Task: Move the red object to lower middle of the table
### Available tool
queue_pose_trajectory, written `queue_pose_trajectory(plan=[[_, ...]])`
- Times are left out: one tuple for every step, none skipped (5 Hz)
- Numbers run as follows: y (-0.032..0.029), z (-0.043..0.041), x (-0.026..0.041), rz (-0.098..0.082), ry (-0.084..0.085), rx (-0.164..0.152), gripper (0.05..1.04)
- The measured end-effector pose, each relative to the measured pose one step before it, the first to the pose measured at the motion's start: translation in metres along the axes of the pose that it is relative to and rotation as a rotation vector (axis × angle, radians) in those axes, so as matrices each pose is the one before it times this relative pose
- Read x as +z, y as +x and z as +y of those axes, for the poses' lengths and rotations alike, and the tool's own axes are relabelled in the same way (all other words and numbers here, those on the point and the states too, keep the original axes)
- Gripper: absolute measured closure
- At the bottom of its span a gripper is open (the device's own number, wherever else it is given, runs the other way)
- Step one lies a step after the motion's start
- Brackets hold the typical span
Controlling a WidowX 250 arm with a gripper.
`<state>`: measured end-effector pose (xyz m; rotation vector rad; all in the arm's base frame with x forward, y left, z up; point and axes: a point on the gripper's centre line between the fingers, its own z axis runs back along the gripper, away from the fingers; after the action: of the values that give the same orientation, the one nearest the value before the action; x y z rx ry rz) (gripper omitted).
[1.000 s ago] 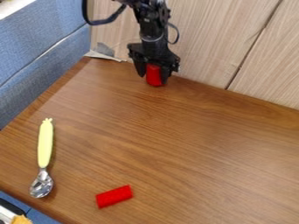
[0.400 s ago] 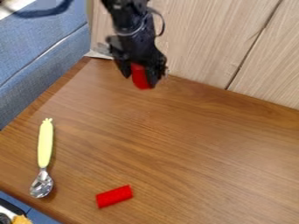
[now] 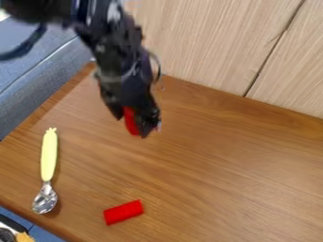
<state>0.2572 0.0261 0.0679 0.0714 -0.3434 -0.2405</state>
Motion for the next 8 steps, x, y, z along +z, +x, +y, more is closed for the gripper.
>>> queue_pose_trajectory(plan=[[-0.03093, -0.00997, -0.01047, 0.0455, 0.0087, -0.045, 0.314], [-0.01912, -0.00442, -0.01342, 0.0474, 0.0083, -0.0154, 0.314], [-0.00291, -0.00474, -0.01683, 0.026, 0.0189, -0.0191, 0.314], [0.0056, -0.00137, -0.01037, 0.0163, 0.024, -0.01, 0.314], [0.0034, -0.00276, -0.00059, 0.0022, 0.0099, -0.0177, 0.266], [-0.00508, -0.00411, -0.00086, 0.0435, -0.0057, -0.0114, 0.075], [0.00177, 0.00112, 0.00695, -0.013, 0.0006, 0.0153, 0.075], [0.00234, 0.00359, 0.01181, -0.0248, -0.0032, 0.029, 0.083]])
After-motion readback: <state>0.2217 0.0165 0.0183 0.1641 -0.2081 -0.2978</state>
